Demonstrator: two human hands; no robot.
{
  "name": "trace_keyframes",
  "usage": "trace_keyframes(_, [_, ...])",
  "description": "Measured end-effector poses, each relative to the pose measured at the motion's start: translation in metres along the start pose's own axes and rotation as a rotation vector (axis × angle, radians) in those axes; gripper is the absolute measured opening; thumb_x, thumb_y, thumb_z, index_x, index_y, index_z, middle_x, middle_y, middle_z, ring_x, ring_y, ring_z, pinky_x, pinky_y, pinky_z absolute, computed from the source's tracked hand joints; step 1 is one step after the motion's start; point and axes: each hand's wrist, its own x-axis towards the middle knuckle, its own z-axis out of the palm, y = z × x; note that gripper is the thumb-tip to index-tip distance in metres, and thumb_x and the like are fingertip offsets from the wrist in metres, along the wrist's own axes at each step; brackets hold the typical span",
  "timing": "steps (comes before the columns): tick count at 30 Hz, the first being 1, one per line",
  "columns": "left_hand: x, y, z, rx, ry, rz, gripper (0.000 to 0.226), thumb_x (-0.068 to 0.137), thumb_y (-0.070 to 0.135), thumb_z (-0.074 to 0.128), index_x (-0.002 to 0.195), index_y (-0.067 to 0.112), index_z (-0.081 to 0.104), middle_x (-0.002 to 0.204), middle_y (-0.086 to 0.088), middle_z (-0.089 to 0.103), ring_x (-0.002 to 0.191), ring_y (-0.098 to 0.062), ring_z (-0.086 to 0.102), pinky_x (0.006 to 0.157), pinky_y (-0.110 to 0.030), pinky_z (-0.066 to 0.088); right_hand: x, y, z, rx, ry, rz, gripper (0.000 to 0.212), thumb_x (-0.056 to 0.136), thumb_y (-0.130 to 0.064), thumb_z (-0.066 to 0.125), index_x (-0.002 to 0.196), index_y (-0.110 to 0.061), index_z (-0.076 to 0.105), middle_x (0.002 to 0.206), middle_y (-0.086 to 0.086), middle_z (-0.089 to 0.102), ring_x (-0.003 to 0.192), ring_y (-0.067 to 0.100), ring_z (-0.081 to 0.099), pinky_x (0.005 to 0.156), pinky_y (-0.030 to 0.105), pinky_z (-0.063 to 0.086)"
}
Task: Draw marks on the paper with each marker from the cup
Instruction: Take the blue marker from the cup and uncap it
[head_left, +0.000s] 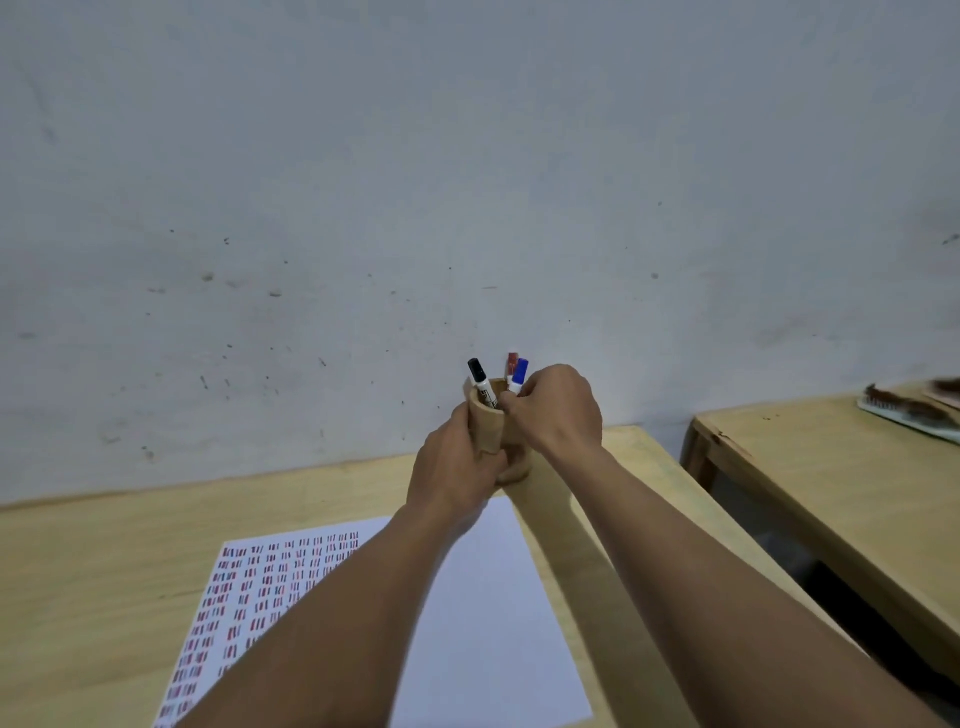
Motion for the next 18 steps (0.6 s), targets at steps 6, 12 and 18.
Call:
trace_keyframes(6, [-0.005, 0.004, -0.001, -0.026, 0.004, 0.006, 0.042, 0.076, 0.033, 0.073, 0.114, 0.034, 0.055, 0.093, 0.016, 0.067, 0.084, -0.008, 0.065, 0.068, -0.026, 0.053, -0.004, 0.0, -0.009, 0.134, -0.008, 0.017, 0.033, 0.083, -0.029, 0.065, 0.064, -0.003, 0.062, 0.062, 0.01, 0.058, 0.059, 0.027, 0.051, 0.054, 0.031, 0.039])
trace_keyframes(12, [-0.013, 0.006, 0.003, -0.061, 0.005, 0.003, 0.048, 0.078, 0.029, 0.072, 0.123, 0.031, 0.054, 0.098, 0.014, 0.067, 0.089, -0.01, 0.065, 0.068, -0.023, 0.05, -0.004, 0.0, -0.031, 0.243, -0.016, -0.041, 0.032, 0.093, -0.021, 0.056, 0.064, -0.011, 0.048, 0.058, 0.0, 0.05, 0.058, 0.02, 0.047, 0.056, 0.032, 0.037])
trace_keyframes(18, [-0.019, 0.015, -0.007, -0.022, 0.02, 0.016, 0.046, 0.085, 0.03, 0.069, 0.128, 0.03, 0.053, 0.101, 0.015, 0.062, 0.101, -0.018, 0.064, 0.067, -0.024, 0.045, -0.017, -0.015, -0.064, 0.389, 0.061, -0.143, 0.019, 0.102, -0.028, 0.048, 0.106, -0.011, 0.055, 0.085, -0.007, 0.061, 0.075, 0.013, 0.059, 0.07, 0.034, 0.049])
